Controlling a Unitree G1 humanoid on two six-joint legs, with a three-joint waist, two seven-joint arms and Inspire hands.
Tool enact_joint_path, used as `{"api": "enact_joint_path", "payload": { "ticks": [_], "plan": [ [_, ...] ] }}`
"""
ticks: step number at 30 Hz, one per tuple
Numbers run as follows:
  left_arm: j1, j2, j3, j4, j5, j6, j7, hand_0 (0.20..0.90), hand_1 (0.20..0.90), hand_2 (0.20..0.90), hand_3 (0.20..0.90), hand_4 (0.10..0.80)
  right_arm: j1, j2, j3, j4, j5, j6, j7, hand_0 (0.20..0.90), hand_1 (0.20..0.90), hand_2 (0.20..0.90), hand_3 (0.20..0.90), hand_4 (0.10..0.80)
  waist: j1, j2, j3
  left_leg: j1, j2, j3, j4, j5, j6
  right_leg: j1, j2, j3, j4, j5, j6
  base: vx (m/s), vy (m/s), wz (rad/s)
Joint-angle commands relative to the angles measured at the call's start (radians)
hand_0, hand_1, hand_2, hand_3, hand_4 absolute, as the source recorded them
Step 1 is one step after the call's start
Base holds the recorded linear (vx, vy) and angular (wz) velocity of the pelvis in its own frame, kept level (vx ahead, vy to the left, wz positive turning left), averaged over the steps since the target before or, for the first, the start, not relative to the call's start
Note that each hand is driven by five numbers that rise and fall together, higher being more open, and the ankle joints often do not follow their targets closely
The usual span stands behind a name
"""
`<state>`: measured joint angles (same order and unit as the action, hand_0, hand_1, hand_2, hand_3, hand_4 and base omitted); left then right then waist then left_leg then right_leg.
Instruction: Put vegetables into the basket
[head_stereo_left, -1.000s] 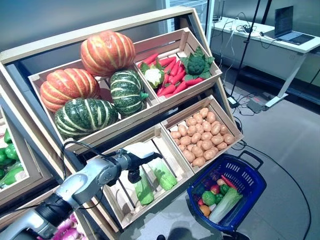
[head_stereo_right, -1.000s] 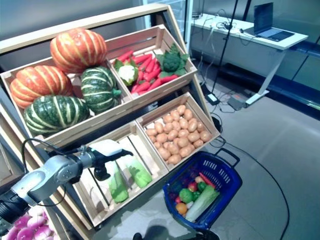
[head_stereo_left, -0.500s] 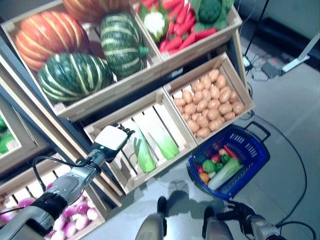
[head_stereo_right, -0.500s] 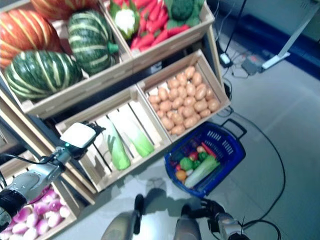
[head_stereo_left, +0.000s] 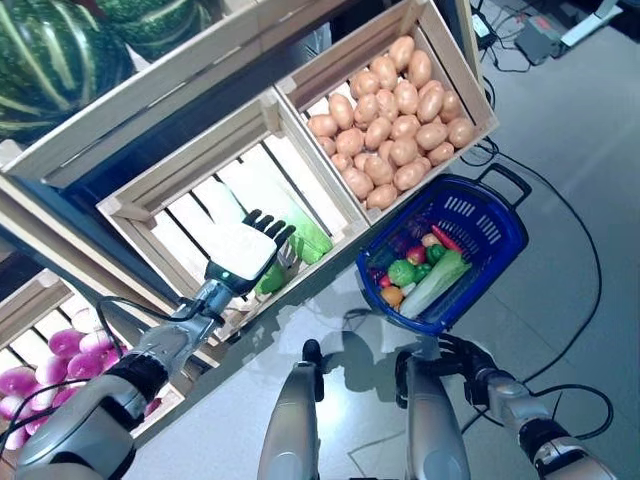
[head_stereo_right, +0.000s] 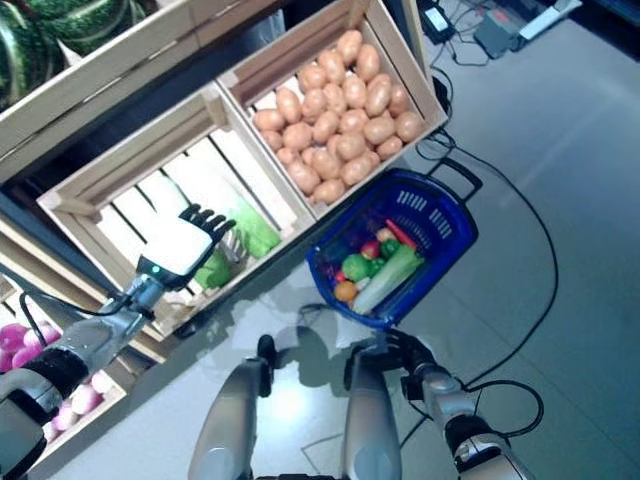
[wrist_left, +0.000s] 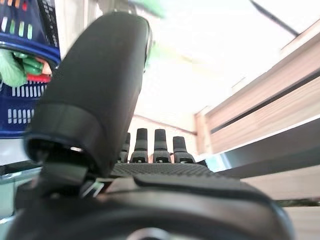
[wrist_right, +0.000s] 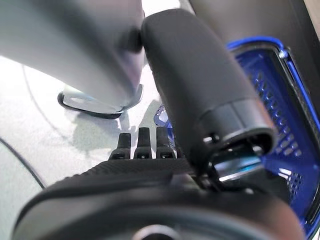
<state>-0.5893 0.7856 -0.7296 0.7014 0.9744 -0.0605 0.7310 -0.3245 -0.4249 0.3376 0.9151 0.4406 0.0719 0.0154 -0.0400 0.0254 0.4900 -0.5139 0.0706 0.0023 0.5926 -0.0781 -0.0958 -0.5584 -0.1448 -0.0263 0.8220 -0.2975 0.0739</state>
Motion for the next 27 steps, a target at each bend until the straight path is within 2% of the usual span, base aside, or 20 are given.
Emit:
{"api": "enact_joint_path", "payload": {
  "ticks": [1,7,11,17,23,25,27],
  "plan": [
    [-0.057,0.015,0.105,-0.01,0.047,0.017,0.153,0.9,0.9,0.9,0.9,0.8,0.011,-0.061,0.01,-0.063,0.031,0.006,-0.043,0.9,0.9,0.9,0.9,0.8,-0.004,-0.015,-0.028,-0.024,-0.045,0.038,0.154,-0.143,0.055,0.046,0.019,-0.009,-0.017,0.027,-0.066,-0.014,0.052,-0.06],
    [-0.093,0.029,0.091,0.013,0.053,0.046,0.133,0.9,0.9,0.9,0.9,0.8,-0.012,-0.08,0.005,-0.102,0.057,0.027,-0.058,0.9,0.9,0.9,0.9,0.8,-0.015,-0.017,-0.023,-0.066,-0.041,0.042,0.2,-0.167,0.058,-0.01,0.024,0.0,0.036,0.011,-0.06,-0.02,0.029,-0.01],
    [-0.108,0.028,0.07,0.051,0.044,0.065,0.051,0.9,0.9,0.9,0.9,0.8,-0.023,-0.088,-0.006,-0.109,0.061,0.03,-0.058,0.9,0.9,0.9,0.9,0.8,-0.02,-0.018,-0.014,-0.079,-0.043,0.04,0.227,-0.183,0.057,-0.031,0.019,0.003,0.058,0.008,-0.051,-0.009,0.018,-0.01],
    [-0.07,0.034,0.079,0.069,0.01,0.117,-0.028,0.9,0.9,0.9,0.9,0.8,-0.051,-0.104,-0.01,-0.111,0.074,0.039,-0.054,0.9,0.9,0.9,0.9,0.8,-0.016,-0.013,0.001,-0.09,-0.051,0.04,0.224,-0.182,0.056,-0.058,0.023,0.013,0.059,0.02,-0.04,-0.017,0.018,-0.01],
    [0.007,0.065,0.106,-0.037,0.02,0.162,-0.1,0.9,0.9,0.9,0.9,0.8,-0.028,-0.124,-0.026,-0.161,0.103,0.027,-0.064,0.9,0.9,0.9,0.9,0.8,-0.004,-0.007,0.017,-0.106,-0.056,0.038,0.216,-0.178,0.058,-0.076,0.02,0.008,0.054,0.028,-0.035,-0.015,0.0,0.01],
    [0.015,0.078,0.114,-0.055,0.017,0.158,-0.112,0.9,0.9,0.9,0.9,0.8,-0.027,-0.131,-0.03,-0.172,0.105,0.025,-0.062,0.9,0.9,0.9,0.9,0.8,-0.001,-0.007,0.023,-0.112,-0.054,0.039,0.222,-0.184,0.059,-0.082,0.015,0.002,0.062,0.022,-0.035,-0.008,-0.003,0.02],
    [0.013,0.092,0.122,-0.068,0.021,0.101,-0.097,0.9,0.9,0.9,0.9,0.8,-0.024,-0.133,-0.033,-0.176,0.116,0.017,-0.065,0.9,0.9,0.9,0.9,0.8,0.004,-0.006,0.025,-0.121,-0.049,0.039,0.222,-0.182,0.059,-0.094,0.011,-0.003,0.07,0.022,-0.035,-0.013,-0.017,0.04]
  ]
}}
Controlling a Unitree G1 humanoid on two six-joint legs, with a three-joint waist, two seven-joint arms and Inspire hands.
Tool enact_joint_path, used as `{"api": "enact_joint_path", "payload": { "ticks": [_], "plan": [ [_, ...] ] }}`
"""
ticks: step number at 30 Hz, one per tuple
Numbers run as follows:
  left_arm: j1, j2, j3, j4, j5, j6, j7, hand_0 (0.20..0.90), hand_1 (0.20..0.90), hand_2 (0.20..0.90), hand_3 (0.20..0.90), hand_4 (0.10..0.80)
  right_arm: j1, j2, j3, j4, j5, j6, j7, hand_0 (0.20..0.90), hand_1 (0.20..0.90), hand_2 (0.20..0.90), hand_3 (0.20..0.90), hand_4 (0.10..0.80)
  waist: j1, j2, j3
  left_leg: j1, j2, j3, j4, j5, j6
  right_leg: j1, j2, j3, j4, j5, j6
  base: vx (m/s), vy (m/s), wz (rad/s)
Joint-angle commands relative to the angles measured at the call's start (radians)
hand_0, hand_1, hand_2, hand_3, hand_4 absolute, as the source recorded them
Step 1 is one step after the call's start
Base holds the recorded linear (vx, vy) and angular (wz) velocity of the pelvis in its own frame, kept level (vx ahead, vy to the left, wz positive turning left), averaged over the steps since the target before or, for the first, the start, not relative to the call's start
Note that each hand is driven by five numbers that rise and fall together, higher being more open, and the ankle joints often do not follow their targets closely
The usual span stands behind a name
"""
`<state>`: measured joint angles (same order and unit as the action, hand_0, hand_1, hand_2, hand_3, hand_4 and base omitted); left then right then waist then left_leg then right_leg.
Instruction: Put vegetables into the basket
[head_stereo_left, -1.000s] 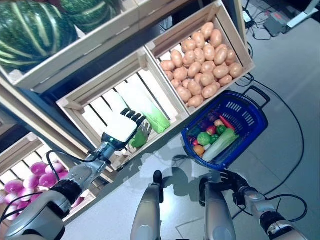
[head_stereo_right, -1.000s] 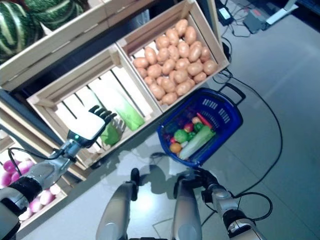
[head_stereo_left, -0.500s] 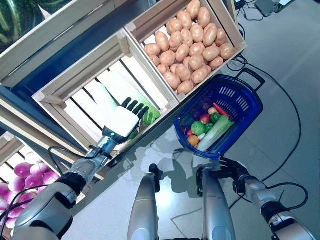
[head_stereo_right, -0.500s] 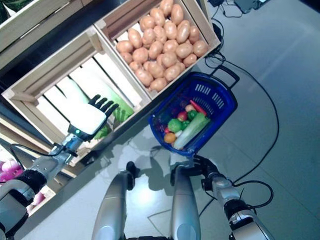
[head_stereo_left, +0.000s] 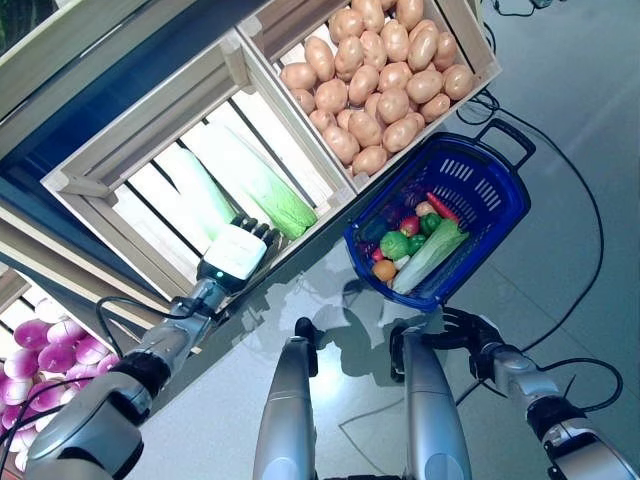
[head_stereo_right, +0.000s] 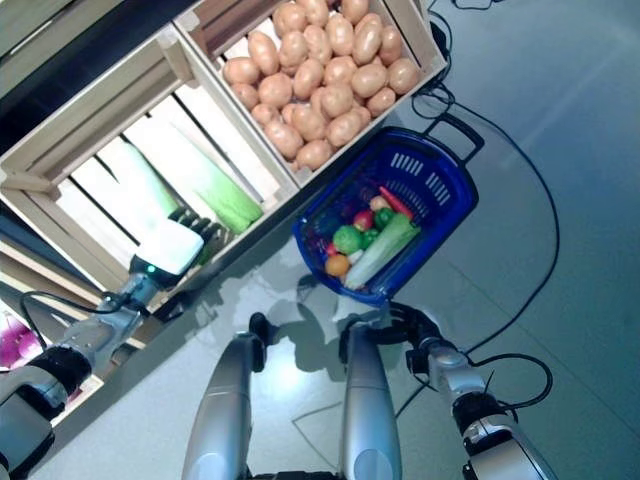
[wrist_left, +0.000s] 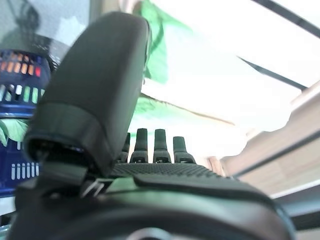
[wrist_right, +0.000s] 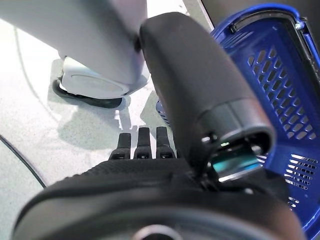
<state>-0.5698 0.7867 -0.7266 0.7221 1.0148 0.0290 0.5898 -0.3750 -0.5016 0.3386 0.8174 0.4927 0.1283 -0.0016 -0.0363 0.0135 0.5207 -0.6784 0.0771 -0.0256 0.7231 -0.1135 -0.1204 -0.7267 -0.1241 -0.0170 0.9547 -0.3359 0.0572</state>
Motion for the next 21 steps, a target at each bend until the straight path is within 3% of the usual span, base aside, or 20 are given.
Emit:
{"api": "enact_joint_path", "payload": {
  "ticks": [1,8,21],
  "plan": [
    [-0.005,0.101,0.122,-0.106,-0.011,0.003,0.031,0.9,0.9,0.9,0.9,0.8,0.03,-0.059,-0.039,-0.082,0.068,-0.04,-0.049,0.9,0.9,0.9,0.9,0.8,0.001,0.006,-0.005,0.038,-0.055,0.064,0.094,-0.146,0.082,0.07,-0.01,-0.015,-0.059,0.059,-0.018,-0.003,-0.018,0.05],
    [-0.041,0.153,0.094,-0.135,-0.022,-0.003,-0.062,0.9,0.9,0.9,0.9,0.8,0.004,-0.079,-0.038,-0.08,0.083,-0.043,-0.047,0.9,0.9,0.9,0.9,0.8,0.005,0.01,-0.001,0.005,-0.052,0.06,0.095,-0.136,0.08,0.035,-0.017,-0.024,-0.046,0.063,-0.014,-0.018,-0.019,0.04],
    [-0.085,0.09,0.085,0.058,0.102,0.093,0.113,0.9,0.9,0.9,0.9,0.8,-0.047,-0.071,-0.037,-0.046,0.107,-0.056,-0.061,0.9,0.9,0.9,0.9,0.8,-0.004,0.007,-0.001,-0.024,-0.056,0.061,0.112,-0.131,0.072,0.009,-0.016,-0.025,-0.03,0.064,-0.017,-0.002,-0.005,0.02]
  ]
}}
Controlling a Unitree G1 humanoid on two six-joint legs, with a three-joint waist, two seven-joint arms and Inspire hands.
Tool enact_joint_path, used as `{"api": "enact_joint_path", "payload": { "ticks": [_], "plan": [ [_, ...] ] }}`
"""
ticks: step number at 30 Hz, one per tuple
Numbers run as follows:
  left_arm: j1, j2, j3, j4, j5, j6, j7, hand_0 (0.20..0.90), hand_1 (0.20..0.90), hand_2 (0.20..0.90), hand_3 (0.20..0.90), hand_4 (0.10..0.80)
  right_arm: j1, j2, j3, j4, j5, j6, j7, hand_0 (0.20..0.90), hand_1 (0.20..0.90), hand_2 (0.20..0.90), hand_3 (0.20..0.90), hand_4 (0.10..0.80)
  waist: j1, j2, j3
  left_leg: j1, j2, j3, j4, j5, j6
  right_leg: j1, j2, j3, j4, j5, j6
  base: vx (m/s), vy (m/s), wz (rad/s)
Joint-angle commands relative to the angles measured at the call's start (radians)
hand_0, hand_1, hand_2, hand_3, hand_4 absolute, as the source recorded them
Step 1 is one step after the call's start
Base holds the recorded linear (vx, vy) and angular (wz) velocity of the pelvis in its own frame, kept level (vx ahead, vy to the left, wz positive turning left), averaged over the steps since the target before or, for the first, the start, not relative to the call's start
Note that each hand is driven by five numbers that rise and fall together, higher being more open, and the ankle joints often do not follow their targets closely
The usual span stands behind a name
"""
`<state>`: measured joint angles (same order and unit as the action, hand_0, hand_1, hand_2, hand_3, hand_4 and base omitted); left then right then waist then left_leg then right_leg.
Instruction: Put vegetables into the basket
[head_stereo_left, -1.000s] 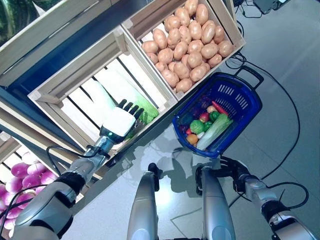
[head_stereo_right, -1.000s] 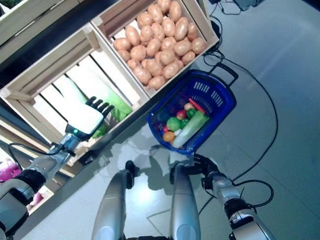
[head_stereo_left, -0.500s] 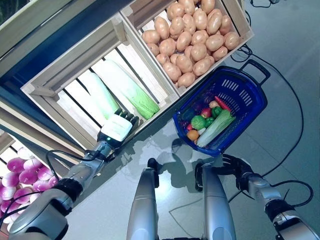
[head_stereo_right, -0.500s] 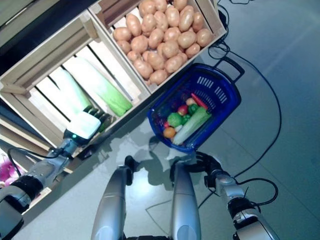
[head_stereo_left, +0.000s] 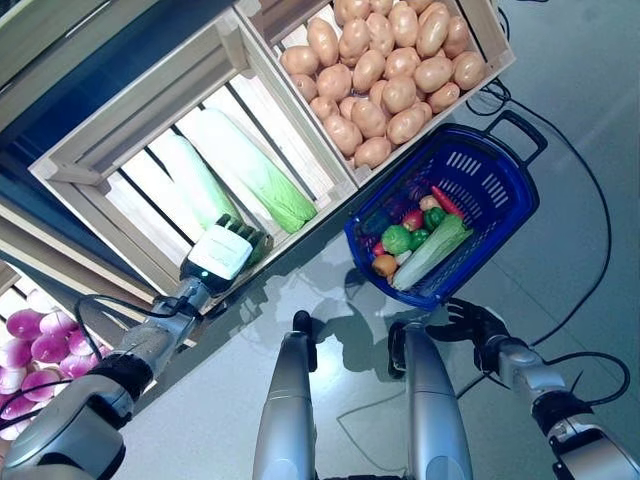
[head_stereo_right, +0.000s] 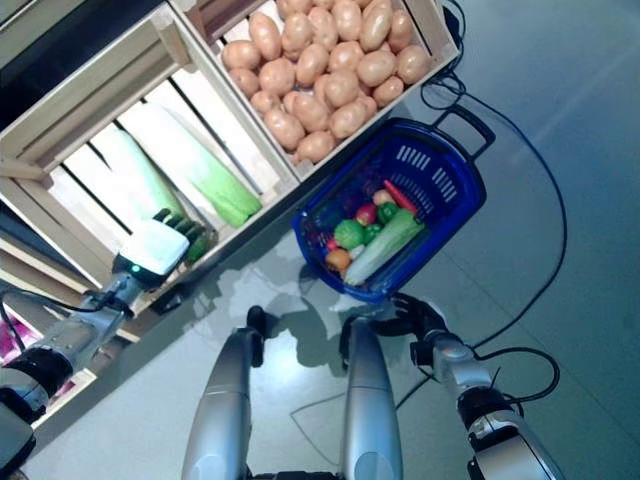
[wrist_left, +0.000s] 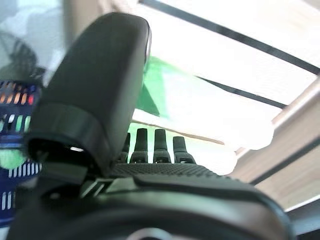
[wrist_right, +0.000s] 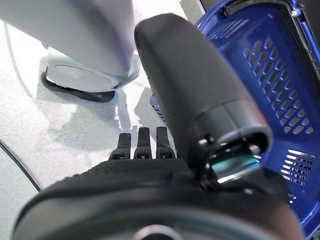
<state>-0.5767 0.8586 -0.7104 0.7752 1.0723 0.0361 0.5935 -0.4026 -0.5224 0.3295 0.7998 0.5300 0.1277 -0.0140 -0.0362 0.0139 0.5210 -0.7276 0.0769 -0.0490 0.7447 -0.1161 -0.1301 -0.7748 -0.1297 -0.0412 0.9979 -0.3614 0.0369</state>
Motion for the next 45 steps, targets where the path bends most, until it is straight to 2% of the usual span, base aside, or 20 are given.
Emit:
{"api": "enact_joint_path", "payload": {
  "ticks": [1,8,14,18,23,24,30,35,36,37,38,45],
  "plan": [
    [-0.084,0.016,0.067,0.014,0.056,0.09,0.113,0.9,0.9,0.9,0.9,0.8,-0.018,-0.049,-0.028,-0.03,0.069,-0.057,-0.052,0.9,0.9,0.9,0.9,0.8,-0.006,0.005,-0.001,0.02,-0.055,0.085,0.095,-0.129,0.082,0.053,-0.01,0.0,-0.069,0.09,0.003,0.0,0.0,0.0],
    [-0.13,0.007,0.059,0.053,0.095,0.105,0.199,0.9,0.9,0.9,0.9,0.8,-0.022,-0.057,-0.035,-0.039,0.08,-0.063,-0.062,0.9,0.9,0.9,0.9,0.8,-0.013,-0.002,-0.001,-0.009,-0.047,0.088,0.115,-0.131,0.083,0.022,-0.012,-0.003,-0.045,0.087,0.001,0.001,0.004,0.0],
    [-0.178,0.025,0.054,0.058,0.114,0.061,0.255,0.9,0.9,0.9,0.9,0.8,-0.022,-0.07,-0.045,-0.073,0.1,-0.049,-0.078,0.9,0.9,0.9,0.9,0.8,-0.02,-0.013,-0.001,-0.051,-0.039,0.084,0.152,-0.141,0.084,-0.018,-0.008,-0.004,-0.012,0.079,-0.001,0.0,0.0,0.0],
    [-0.201,0.031,0.043,0.054,0.145,0.042,0.26,0.9,0.9,0.9,0.9,0.8,-0.025,-0.076,-0.046,-0.079,0.094,-0.045,-0.069,0.9,0.9,0.9,0.9,0.8,-0.022,-0.014,-0.001,-0.07,-0.037,0.082,0.155,-0.136,0.084,-0.037,-0.006,-0.005,-0.006,0.082,-0.001,0.001,0.001,-0.01],
    [-0.234,0.035,0.028,0.043,0.1,0.056,0.27,0.9,0.9,0.9,0.9,0.8,-0.033,-0.071,-0.045,-0.091,0.133,-0.034,-0.083,0.9,0.9,0.9,0.9,0.8,-0.025,-0.016,-0.001,-0.089,-0.038,0.079,0.163,-0.135,0.083,-0.06,0.0,-0.003,0.008,0.081,0.002,0.0,0.0,0.0],
    [-0.247,0.033,0.023,0.041,0.136,0.042,0.259,0.9,0.9,0.9,0.9,0.8,-0.036,-0.072,-0.045,-0.09,0.135,-0.033,-0.083,0.9,0.9,0.9,0.9,0.8,-0.026,-0.016,-0.001,-0.097,-0.038,0.078,0.162,-0.131,0.082,-0.066,0.001,-0.002,0.008,0.083,0.003,0.0,0.0,0.0],
    [-0.295,0.029,-0.015,0.053,0.182,0.026,0.245,0.9,0.9,0.9,0.9,0.8,-0.054,-0.082,-0.05,-0.058,0.15,-0.051,-0.065,0.9,0.9,0.9,0.9,0.8,-0.028,-0.017,-0.001,-0.125,-0.035,0.079,0.184,-0.131,0.08,-0.089,0.003,-0.002,0.023,0.084,0.003,0.0,0.0,0.0],
    [-0.328,0.037,-0.037,0.076,0.163,0.016,0.223,0.9,0.9,0.9,0.9,0.8,-0.071,-0.089,-0.047,-0.047,0.157,-0.062,-0.065,0.9,0.9,0.9,0.9,0.8,-0.03,-0.019,-0.001,-0.133,-0.027,0.085,0.185,-0.133,0.086,-0.098,0.005,-0.003,0.023,0.083,0.003,0.0,0.0,0.0],
    [-0.329,0.037,-0.039,0.082,0.166,0.013,0.214,0.804,0.804,0.804,0.804,0.736,-0.07,-0.087,-0.049,-0.047,0.164,-0.063,-0.069,0.9,0.9,0.9,0.9,0.8,-0.029,-0.02,-0.001,-0.131,-0.027,0.085,0.186,-0.135,0.086,-0.095,0.006,-0.003,0.022,0.083,0.004,0.0,0.0,0.0],
    [-0.329,0.036,-0.044,0.083,0.164,0.019,0.207,0.404,0.404,0.404,0.404,0.469,-0.07,-0.087,-0.051,-0.046,0.165,-0.063,-0.074,0.9,0.9,0.9,0.9,0.8,-0.03,-0.02,-0.001,-0.129,-0.028,0.085,0.185,-0.136,0.085,-0.093,0.007,-0.004,0.021,0.082,0.004,0.0,0.0,0.0],
    [-0.33,0.034,-0.044,0.087,0.159,0.022,0.206,0.3,0.3,0.3,0.3,0.4,-0.071,-0.085,-0.053,-0.044,0.164,-0.063,-0.076,0.9,0.9,0.9,0.9,0.8,-0.03,-0.021,-0.001,-0.13,-0.028,0.086,0.187,-0.136,0.085,-0.094,0.008,-0.004,0.023,0.082,0.004,0.0,0.0,0.0],
    [-0.333,0.033,-0.048,0.114,0.164,0.006,0.205,0.3,0.3,0.3,0.3,0.4,-0.085,-0.089,-0.058,-0.018,0.169,-0.07,-0.067,0.9,0.9,0.9,0.9,0.8,-0.026,-0.019,-0.001,-0.138,-0.025,0.088,0.191,-0.14,0.087,-0.101,0.004,-0.006,0.028,0.077,0.002,0.0,0.0,0.0]
  ]
}}
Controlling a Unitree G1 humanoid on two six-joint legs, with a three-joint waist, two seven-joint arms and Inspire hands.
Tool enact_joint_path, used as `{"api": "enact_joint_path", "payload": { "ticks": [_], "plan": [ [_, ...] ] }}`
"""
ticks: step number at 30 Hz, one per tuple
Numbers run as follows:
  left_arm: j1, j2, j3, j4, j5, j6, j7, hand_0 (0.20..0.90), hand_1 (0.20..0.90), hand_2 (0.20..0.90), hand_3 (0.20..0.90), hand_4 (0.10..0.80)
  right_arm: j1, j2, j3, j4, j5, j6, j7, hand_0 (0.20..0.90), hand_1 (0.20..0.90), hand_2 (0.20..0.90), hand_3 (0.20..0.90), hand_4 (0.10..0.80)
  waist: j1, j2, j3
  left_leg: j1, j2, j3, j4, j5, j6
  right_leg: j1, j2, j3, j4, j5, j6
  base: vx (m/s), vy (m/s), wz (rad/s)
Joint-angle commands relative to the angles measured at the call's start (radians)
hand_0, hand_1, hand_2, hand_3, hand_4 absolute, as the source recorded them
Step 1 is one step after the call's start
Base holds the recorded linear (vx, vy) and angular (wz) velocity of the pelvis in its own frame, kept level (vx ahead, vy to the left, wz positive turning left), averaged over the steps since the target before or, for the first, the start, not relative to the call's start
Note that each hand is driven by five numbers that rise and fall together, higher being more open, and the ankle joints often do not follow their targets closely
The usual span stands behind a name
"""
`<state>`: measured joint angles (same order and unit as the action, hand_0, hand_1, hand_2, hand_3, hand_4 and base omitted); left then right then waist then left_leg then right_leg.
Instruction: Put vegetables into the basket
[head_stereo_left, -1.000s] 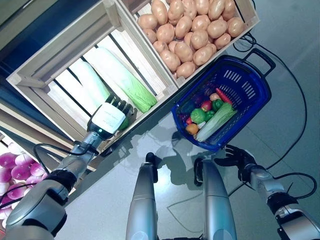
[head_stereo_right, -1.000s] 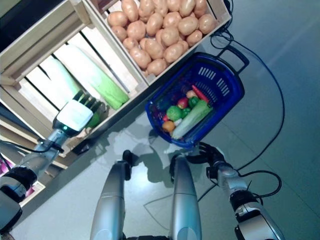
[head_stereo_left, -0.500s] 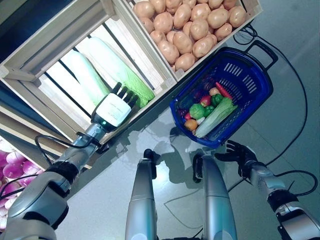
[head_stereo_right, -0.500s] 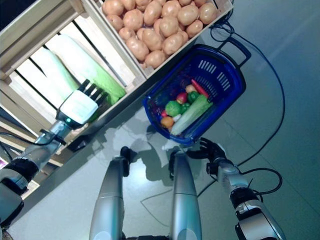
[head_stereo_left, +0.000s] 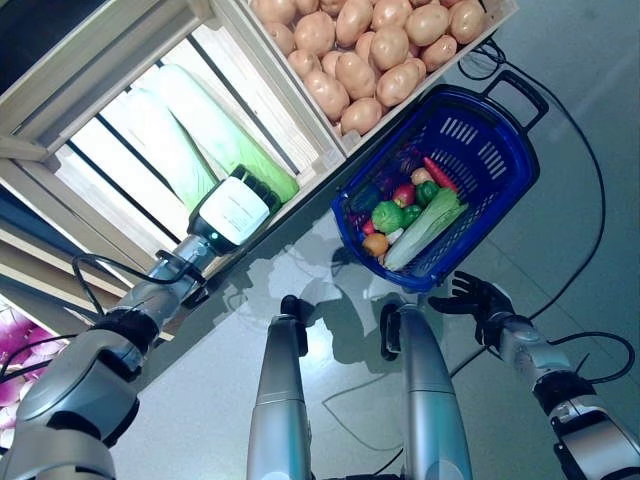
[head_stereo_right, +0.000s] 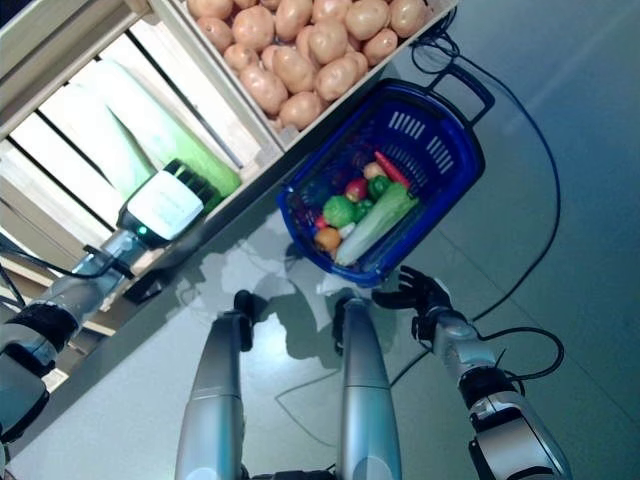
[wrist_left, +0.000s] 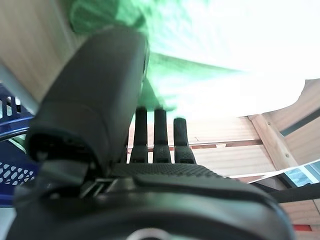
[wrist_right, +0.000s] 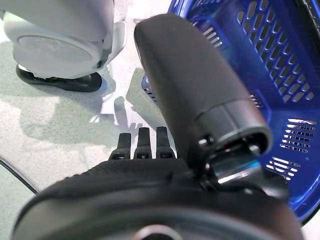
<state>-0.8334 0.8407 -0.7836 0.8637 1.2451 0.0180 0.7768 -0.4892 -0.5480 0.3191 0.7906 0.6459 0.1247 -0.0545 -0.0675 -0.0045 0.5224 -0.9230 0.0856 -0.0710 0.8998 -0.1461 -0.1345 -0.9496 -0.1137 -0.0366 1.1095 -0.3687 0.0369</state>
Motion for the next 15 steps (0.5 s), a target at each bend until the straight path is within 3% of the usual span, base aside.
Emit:
{"api": "enact_joint_path", "payload": {
  "ticks": [1,12,15],
  "plan": [
    [-0.076,0.052,0.026,0.025,-0.008,0.023,0.022,0.3,0.3,0.3,0.3,0.4,0.001,-0.064,-0.047,-0.009,0.052,-0.067,-0.026,0.9,0.9,0.9,0.9,0.8,0.006,-0.001,-0.002,0.058,-0.034,0.11,0.035,-0.11,0.091,0.074,-0.012,-0.011,-0.084,0.084,0.002,0.0,0.0,0.0],
    [-0.053,0.069,0.041,0.013,-0.011,0.003,0.009,0.3,0.3,0.3,0.3,0.4,0.005,-0.06,-0.045,-0.016,0.046,-0.067,-0.027,0.9,0.9,0.9,0.9,0.8,0.013,0.002,-0.002,0.059,-0.034,0.111,0.021,-0.104,0.089,0.075,-0.012,-0.018,-0.088,0.082,0.003,0.0,0.0,0.0],
    [-0.039,0.076,0.048,-0.007,-0.093,0.032,0.051,0.3,0.3,0.3,0.3,0.4,0.005,-0.066,-0.043,-0.036,0.058,-0.055,-0.035,0.9,0.9,0.9,0.9,0.8,0.014,0.003,-0.002,0.063,-0.034,0.11,0.015,-0.101,0.086,0.079,-0.012,-0.017,-0.094,0.083,0.002,0.0,0.0,0.0]
  ]
}}
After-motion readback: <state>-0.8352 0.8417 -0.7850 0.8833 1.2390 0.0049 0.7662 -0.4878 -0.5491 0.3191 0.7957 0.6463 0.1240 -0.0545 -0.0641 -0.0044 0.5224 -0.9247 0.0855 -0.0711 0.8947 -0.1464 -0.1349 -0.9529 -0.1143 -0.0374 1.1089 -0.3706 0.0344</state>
